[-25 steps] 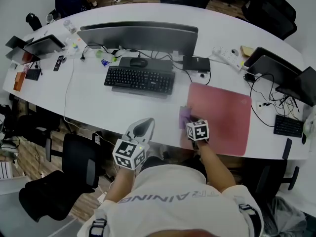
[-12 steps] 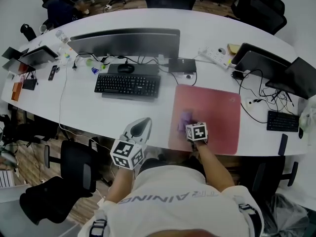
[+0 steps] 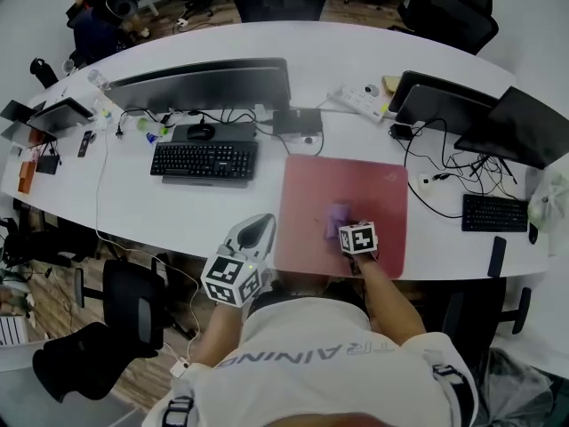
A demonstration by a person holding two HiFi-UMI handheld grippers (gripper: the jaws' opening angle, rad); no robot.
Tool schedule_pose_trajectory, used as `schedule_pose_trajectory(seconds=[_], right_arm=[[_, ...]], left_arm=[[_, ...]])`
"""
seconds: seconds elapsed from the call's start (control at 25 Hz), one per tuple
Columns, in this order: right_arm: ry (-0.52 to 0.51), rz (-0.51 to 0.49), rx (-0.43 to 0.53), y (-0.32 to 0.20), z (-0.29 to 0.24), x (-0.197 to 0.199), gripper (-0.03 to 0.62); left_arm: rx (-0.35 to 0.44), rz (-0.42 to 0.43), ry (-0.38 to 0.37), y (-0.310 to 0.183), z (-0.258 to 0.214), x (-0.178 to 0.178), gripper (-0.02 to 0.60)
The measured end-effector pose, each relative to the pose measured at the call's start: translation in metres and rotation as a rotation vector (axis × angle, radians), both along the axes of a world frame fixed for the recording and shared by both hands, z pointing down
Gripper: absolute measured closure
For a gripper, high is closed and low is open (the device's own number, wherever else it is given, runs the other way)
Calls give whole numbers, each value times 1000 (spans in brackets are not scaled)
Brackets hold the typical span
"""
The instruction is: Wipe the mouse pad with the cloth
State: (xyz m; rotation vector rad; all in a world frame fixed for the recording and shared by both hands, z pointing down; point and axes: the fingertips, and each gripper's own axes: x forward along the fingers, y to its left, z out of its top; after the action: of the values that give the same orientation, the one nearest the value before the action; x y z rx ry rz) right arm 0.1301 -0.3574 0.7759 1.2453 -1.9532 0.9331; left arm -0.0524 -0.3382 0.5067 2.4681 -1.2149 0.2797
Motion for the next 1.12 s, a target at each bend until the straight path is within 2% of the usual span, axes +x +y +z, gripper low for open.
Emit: schedule_pose_trajectory(seconds=[0.36, 0.56, 0.72, 0.88, 1.0, 1.12], right_arm=[[23, 82, 16, 14, -1, 98, 500], [70, 132, 30, 20, -3, 158, 500], [167, 185, 43, 33, -6, 205, 500], [178, 291, 36, 47, -6, 246, 500], [181, 333, 34, 52, -7, 260, 500], [163, 359, 66, 54, -22, 250, 500]], left_arm=[[6, 15, 23, 5, 5, 71, 549], [7, 47, 33, 8, 8, 108, 549], [3, 69, 28, 13, 9, 126, 549], [-8, 96, 19, 14, 10, 135, 549], [-11, 116, 13, 17, 13, 138, 549], [-8, 131, 21, 18, 13, 131, 549]])
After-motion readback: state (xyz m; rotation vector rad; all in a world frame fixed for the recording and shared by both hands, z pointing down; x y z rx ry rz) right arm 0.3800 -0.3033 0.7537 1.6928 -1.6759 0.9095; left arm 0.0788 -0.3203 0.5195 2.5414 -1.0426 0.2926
